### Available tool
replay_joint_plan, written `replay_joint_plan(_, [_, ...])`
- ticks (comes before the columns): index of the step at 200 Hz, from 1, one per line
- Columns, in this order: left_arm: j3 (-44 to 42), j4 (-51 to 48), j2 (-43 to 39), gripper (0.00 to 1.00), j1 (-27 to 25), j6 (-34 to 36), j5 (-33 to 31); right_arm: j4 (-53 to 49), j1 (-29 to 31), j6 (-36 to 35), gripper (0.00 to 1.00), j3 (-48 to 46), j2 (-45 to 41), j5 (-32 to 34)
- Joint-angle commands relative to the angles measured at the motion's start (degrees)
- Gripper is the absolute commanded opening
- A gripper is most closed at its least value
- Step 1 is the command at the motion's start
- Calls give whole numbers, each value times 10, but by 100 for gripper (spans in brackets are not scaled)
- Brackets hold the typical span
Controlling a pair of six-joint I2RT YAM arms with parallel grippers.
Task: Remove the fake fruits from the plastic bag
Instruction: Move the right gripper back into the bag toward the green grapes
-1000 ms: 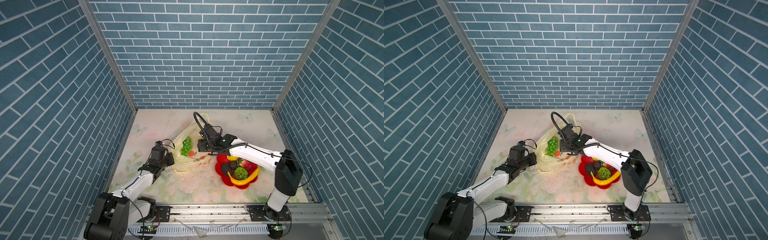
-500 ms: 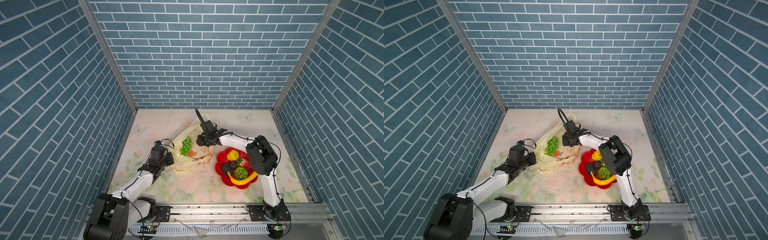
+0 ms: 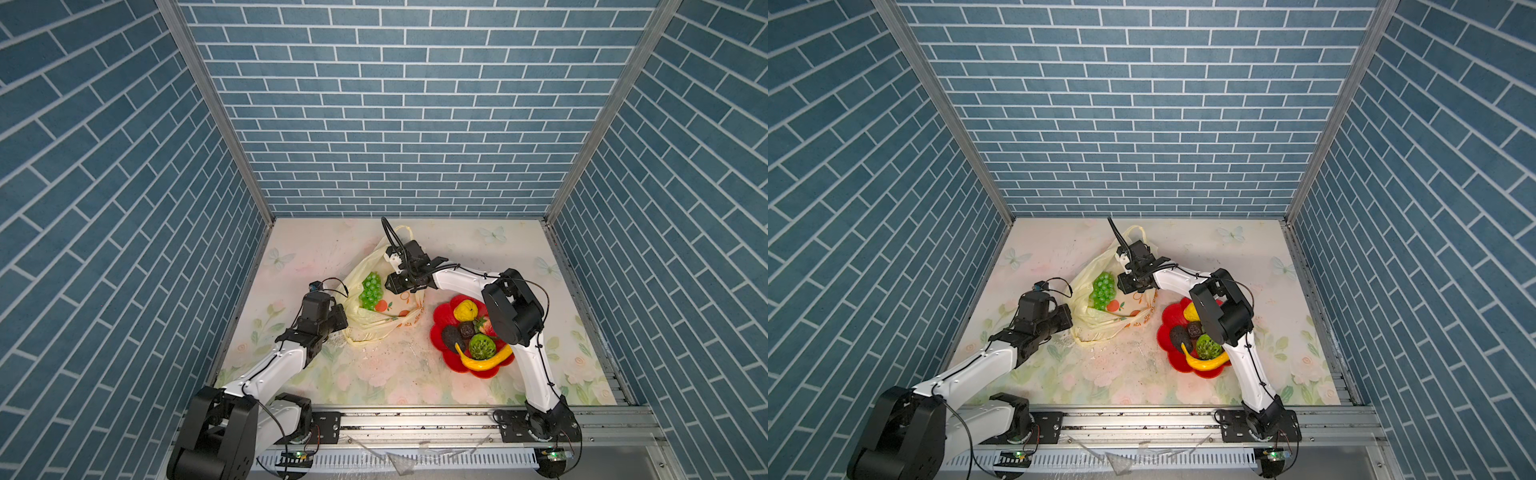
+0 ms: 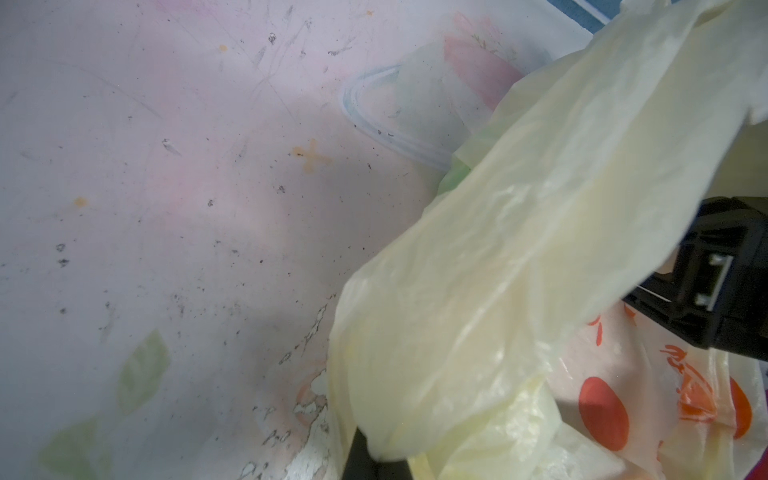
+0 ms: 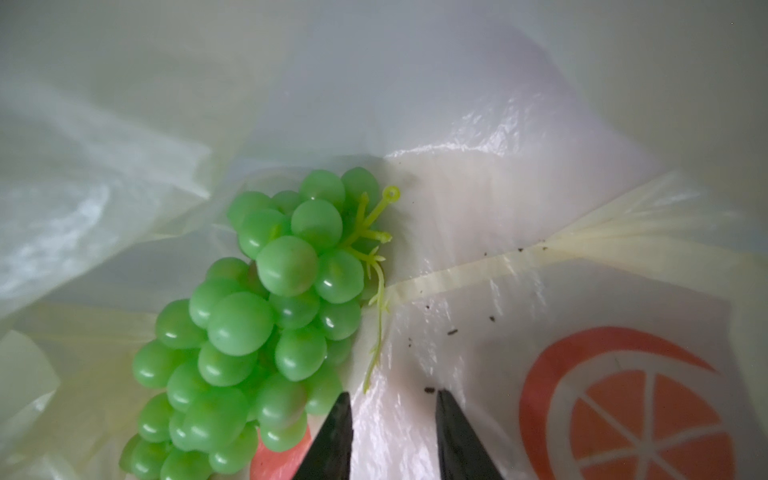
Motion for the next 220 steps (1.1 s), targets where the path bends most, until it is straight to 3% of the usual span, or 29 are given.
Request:
replay_joint_plan(1, [-1, -10, -4, 0, -3, 1, -9, 10, 0, -46, 34, 30, 15, -15])
replay_joint_plan(110, [-2, -10, -3, 0, -3, 1, -8, 71, 17, -61, 27, 14, 0, 41])
replay_joint_plan(175, [-1, -11, -4, 0, -3, 1, -9, 89, 29, -90, 29, -23, -42, 59])
replay_joint_plan(220, [-1, -11, -4, 0, -3, 0, -8, 92, 41, -96, 36, -43, -59, 44])
